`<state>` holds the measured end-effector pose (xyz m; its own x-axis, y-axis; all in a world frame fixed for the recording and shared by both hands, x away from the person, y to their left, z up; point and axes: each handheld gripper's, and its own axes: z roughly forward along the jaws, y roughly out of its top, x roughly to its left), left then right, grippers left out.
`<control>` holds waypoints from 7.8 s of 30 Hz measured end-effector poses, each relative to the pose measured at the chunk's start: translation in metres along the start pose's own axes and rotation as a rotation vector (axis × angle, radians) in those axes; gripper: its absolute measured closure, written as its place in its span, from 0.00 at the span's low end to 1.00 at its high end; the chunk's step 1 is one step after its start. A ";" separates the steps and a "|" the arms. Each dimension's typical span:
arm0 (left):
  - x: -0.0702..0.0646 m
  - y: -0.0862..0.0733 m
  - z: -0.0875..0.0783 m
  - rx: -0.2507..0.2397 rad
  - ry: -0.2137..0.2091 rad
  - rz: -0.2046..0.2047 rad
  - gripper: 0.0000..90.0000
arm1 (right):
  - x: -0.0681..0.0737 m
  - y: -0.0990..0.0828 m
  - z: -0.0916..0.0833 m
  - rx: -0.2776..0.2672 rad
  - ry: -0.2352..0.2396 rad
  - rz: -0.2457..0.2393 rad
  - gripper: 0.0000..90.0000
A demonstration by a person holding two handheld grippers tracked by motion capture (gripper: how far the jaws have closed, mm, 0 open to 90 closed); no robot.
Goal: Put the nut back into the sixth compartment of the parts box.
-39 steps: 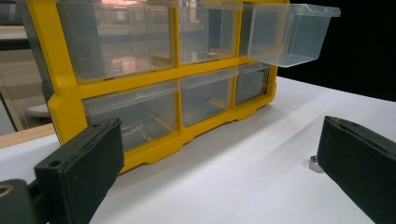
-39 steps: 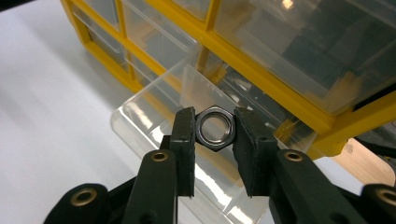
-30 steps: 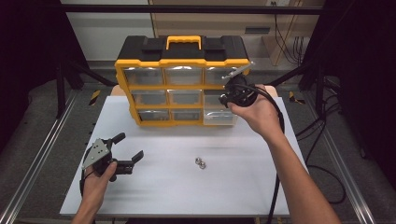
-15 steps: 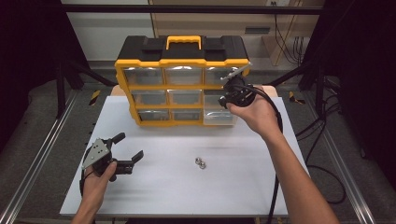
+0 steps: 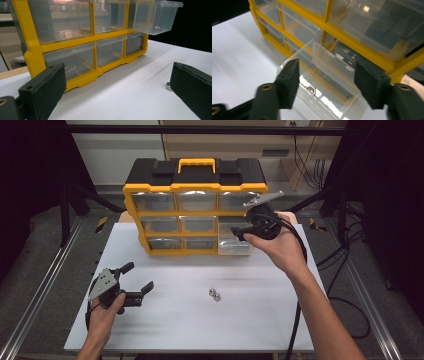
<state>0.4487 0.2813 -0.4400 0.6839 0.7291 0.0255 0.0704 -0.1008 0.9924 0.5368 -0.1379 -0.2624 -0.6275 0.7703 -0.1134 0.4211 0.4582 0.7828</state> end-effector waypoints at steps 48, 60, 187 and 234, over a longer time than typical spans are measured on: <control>-0.001 0.002 -0.002 -0.022 0.008 0.004 0.01 | 0.070 -0.096 -0.014 0.074 0.066 -0.088 0.11; -0.001 0.001 0.000 -0.021 0.004 0.000 0.01 | 0.082 -0.120 0.018 0.124 0.118 -0.075 0.10; 0.003 0.003 -0.002 -0.037 0.006 0.000 0.01 | 0.108 -0.136 0.120 0.426 0.244 -0.043 0.78; 0.003 0.002 -0.001 -0.027 0.006 0.010 0.01 | 0.053 -0.152 0.064 0.276 0.131 0.000 0.78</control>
<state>0.4501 0.2843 -0.4375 0.6801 0.7323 0.0364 0.0434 -0.0898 0.9950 0.4816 -0.1381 -0.4267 -0.6991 0.7148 -0.0191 0.5720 0.5750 0.5849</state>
